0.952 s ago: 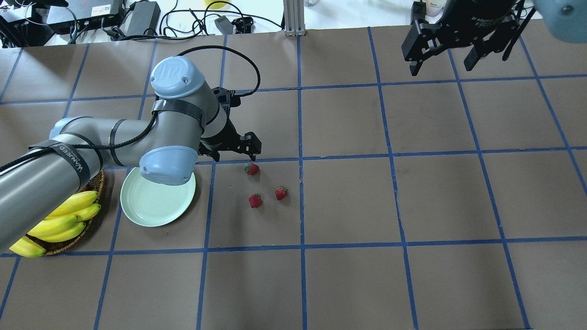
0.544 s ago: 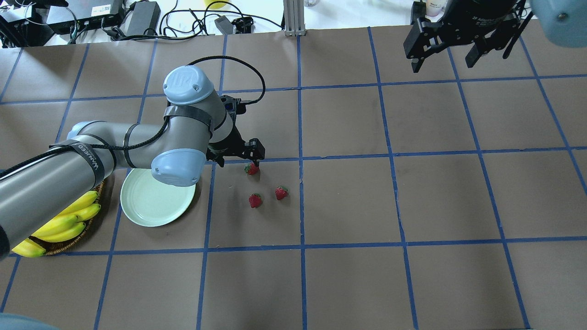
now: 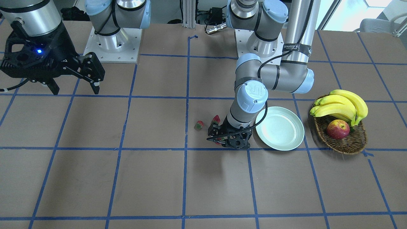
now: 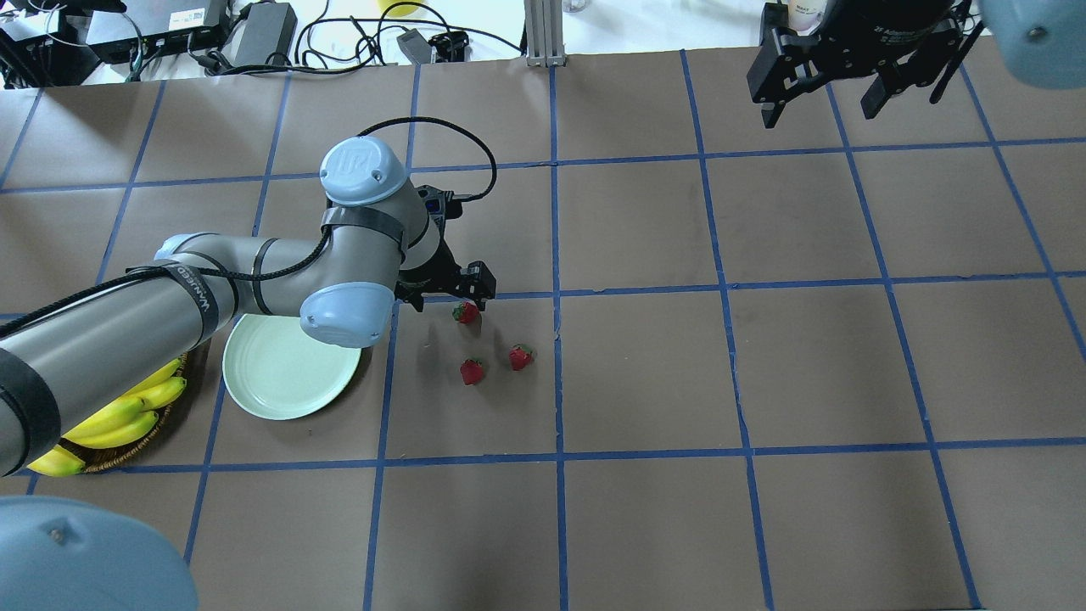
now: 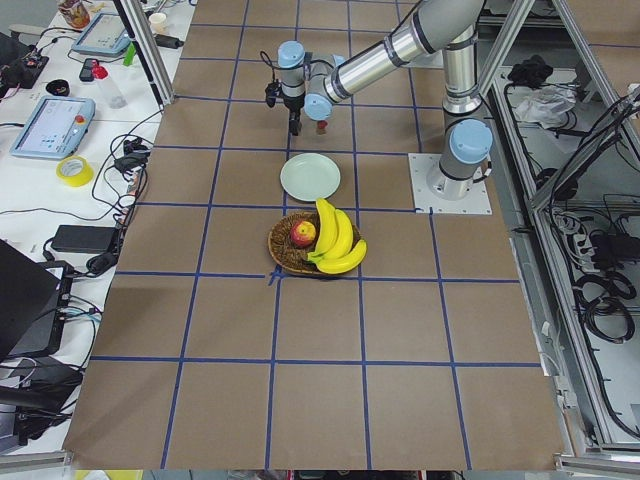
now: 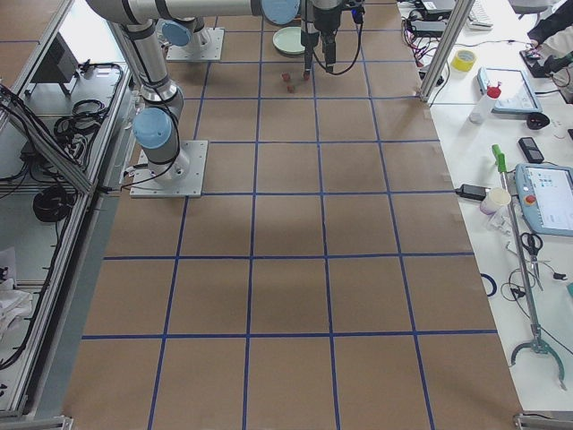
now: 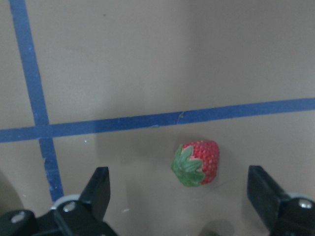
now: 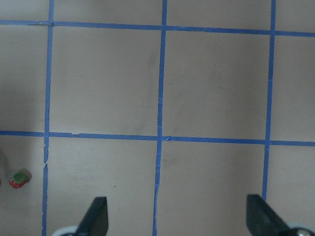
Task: Collect all strawberries into plate
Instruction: 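Reach the left gripper to the strawberry cluster and grasp one, then carry the strawberry over the green plate and open the left gripper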
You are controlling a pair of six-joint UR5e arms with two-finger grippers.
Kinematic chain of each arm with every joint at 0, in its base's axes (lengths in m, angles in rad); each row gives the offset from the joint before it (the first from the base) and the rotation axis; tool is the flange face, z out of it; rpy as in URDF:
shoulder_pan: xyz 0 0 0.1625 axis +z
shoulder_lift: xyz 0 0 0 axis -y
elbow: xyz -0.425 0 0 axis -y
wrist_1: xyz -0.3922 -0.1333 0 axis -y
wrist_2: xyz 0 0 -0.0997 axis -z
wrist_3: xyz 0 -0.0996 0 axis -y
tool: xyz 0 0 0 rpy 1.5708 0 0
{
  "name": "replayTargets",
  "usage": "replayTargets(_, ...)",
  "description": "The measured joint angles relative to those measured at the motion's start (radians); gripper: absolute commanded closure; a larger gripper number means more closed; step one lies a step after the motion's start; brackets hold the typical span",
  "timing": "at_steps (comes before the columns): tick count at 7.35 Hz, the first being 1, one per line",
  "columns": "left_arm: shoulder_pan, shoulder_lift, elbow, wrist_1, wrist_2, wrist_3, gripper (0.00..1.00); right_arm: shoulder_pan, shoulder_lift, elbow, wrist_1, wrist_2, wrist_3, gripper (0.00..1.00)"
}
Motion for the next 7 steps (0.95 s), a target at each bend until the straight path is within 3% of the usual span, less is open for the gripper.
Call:
replayTargets(1,-0.001,-0.009,0.0,0.008,-0.012,0.0,0.34,0.0,0.0,-0.001,0.001,0.0,0.001,0.0)
replayTargets(2,-0.002,-0.014,0.0,0.011,-0.019,0.001,0.71,0.0,-0.002,-0.001,0.003,0.0,0.002,0.0)
replayTargets(3,-0.002,-0.017,0.0,0.012,-0.022,0.001,1.0,0.0,-0.004,-0.001,0.004,0.0,0.0,0.0)
replayTargets(7,0.002,-0.007,0.01,0.009,-0.015,0.008,1.0,-0.001,-0.007,-0.001,0.003,0.002,-0.008,0.0)
